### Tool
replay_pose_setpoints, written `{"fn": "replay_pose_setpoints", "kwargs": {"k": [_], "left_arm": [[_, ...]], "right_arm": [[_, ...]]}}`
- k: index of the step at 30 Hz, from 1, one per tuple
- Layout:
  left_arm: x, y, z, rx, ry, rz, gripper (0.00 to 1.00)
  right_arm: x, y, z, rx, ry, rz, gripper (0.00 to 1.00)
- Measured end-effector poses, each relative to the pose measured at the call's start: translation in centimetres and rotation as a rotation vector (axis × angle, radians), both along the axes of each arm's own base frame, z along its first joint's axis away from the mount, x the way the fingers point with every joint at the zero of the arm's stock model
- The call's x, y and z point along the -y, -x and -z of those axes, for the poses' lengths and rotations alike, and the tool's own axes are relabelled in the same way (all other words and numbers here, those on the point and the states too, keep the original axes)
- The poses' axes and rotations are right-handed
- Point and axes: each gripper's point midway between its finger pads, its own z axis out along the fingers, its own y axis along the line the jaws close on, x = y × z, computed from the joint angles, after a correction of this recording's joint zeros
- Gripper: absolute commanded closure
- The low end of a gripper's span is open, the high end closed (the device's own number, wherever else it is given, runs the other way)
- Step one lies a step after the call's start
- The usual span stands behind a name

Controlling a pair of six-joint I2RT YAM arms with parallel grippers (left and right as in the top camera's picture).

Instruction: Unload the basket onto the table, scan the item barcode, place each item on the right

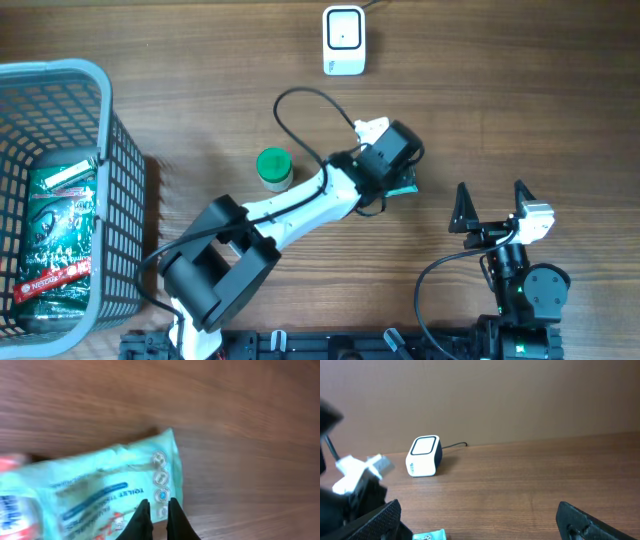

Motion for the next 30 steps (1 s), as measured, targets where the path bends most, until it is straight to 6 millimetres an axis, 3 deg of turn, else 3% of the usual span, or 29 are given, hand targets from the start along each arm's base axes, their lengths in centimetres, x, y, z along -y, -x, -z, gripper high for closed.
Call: {"fn": "replay_pose_setpoints", "kwargs": {"k": [3,4,7,12,16,18,21,22,24,25,27,30], "left_arm": [[-0.9,-1.3,-1.1,0.027,-0.04,-0.029,0.93],[-2.9,-1.5,-0.4,-0.003,-0.102,-0.06,0.93],[-5.2,-2.0,0.6,-0.043,-0.151,-0.104,0.91],[-5.4,-0.8,5.7,-0.169,-0.19,-0.078,0.96],[-5.8,-0.3,5.6,-0.183,-0.212,-0.078,0.94],[-7.0,-0.1,4.9,-0.174,-0.261,-0.095,0.88],[-7.1,-1.4,0.0,-0.078,-0.22,-0.103,0.86],[-6.7,-2.0,-2.6,-0.033,-0.175,-0.103,0.87],[-5.6,-2.2,-6.9,0.024,-0.08,-0.079,0.92],[-5.2,-2.1,-7.7,0.03,-0.057,-0.063,0.95],[-4.4,-1.2,-7.3,-0.017,-0.029,-0.014,0.96],[-3.2,0.9,-4.2,-0.155,-0.008,0.061,0.96]], "right_arm": [[0.0,0.0,0.0,0.0,0.0,0.0,0.0],[0.0,0.0,0.0,0.0,0.0,0.0,0.0],[0.0,0.0,0.0,0.0,0.0,0.0,0.0],[0.0,0.0,0.0,0.0,0.0,0.0,0.0],[0.0,0.0,0.0,0.0,0.0,0.0,0.0],[0.0,0.0,0.0,0.0,0.0,0.0,0.0],[0.0,0.0,0.0,0.0,0.0,0.0,0.0],[0.0,0.0,0.0,0.0,0.0,0.0,0.0],[0.0,0.0,0.0,0.0,0.0,0.0,0.0],[0.0,0.0,0.0,0.0,0.0,0.0,0.0],[0.0,0.0,0.0,0.0,0.0,0.0,0.0],[0.0,0.0,0.0,0.0,0.0,0.0,0.0]]}}
